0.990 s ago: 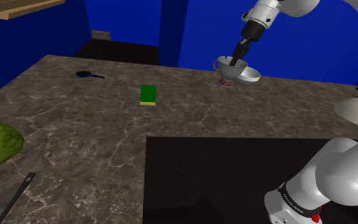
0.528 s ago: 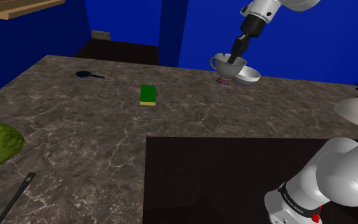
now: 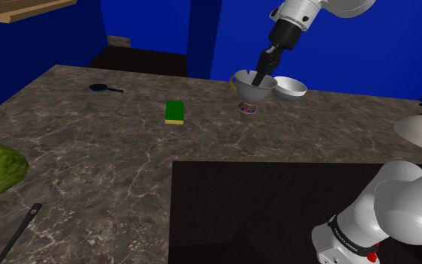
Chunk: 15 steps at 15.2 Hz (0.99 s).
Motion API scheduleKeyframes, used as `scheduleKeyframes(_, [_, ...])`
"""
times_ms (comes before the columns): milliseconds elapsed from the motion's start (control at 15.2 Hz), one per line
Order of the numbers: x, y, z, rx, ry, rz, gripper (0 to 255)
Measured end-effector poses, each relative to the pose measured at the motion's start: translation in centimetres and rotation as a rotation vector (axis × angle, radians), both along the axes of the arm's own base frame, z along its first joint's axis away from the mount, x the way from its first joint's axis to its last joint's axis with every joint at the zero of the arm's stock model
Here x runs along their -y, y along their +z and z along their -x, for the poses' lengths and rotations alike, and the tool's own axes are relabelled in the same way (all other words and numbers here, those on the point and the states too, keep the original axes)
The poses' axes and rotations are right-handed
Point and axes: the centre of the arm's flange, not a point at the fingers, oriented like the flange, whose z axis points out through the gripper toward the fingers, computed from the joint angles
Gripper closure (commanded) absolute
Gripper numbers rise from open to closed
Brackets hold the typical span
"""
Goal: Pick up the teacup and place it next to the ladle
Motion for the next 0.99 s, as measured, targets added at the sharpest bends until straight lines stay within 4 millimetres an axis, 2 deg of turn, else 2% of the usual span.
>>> scheduleKeyframes(990, [-19.4, 0.1, 4.3, 0.001, 0.0, 0.001, 255])
